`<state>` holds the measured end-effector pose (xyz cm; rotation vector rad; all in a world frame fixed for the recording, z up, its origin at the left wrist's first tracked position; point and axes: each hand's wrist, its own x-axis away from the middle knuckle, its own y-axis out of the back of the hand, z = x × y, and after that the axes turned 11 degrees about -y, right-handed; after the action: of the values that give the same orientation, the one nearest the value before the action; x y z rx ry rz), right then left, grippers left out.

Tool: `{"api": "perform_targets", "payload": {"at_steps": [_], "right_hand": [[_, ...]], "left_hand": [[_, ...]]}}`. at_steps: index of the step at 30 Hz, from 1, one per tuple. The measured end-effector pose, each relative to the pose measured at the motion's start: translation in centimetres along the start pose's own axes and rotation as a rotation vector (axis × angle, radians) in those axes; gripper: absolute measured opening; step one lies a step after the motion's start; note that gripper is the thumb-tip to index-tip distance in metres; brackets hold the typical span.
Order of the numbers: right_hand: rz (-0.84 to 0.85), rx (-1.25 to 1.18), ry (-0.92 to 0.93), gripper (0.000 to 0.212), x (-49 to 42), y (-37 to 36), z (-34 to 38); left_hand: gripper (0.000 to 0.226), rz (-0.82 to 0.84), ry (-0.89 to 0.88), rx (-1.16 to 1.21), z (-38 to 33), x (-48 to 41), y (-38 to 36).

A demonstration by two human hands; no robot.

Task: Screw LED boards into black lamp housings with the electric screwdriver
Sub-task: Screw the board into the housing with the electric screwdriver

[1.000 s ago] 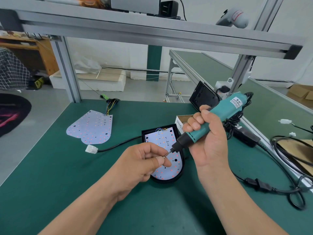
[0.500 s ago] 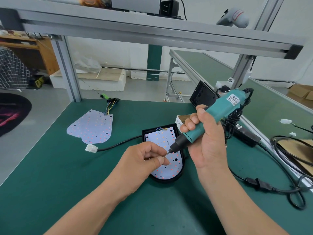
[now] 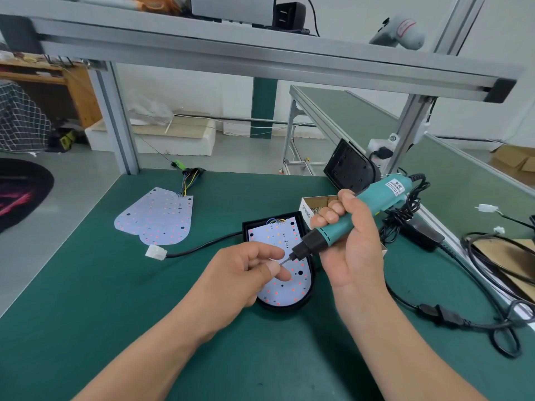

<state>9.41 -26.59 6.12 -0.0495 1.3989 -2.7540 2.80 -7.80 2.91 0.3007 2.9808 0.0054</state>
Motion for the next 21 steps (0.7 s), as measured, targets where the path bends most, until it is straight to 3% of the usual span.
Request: {"api": "perform_targets", "payload": {"at_steps": [5,10,15,21], "right_hand": [[-0.022,-0.029,-0.006,0.007,-0.1,0.0,0.2],[-0.021,-0.047,-0.004,0.006,-0.2,0.0,0.5],[-0.001,-0.039,0.003,0.006,-0.3,0.2,1.1],[0.051,0.015,-0.017,0.009,-0.3,0.4,1.7]], "left_hand": [[0.023,-0.068,0.011,-0.01,0.2,-0.1,0.1],[0.022,-0.177,-0.126,-0.499,1.0,-0.4,1.2],[0.033,-0.043,-0.267,-1.049,0.3,-1.7,1.0],[0.039,0.145,-0.251,-1.325,0.1,-2.9,-0.4]]}}
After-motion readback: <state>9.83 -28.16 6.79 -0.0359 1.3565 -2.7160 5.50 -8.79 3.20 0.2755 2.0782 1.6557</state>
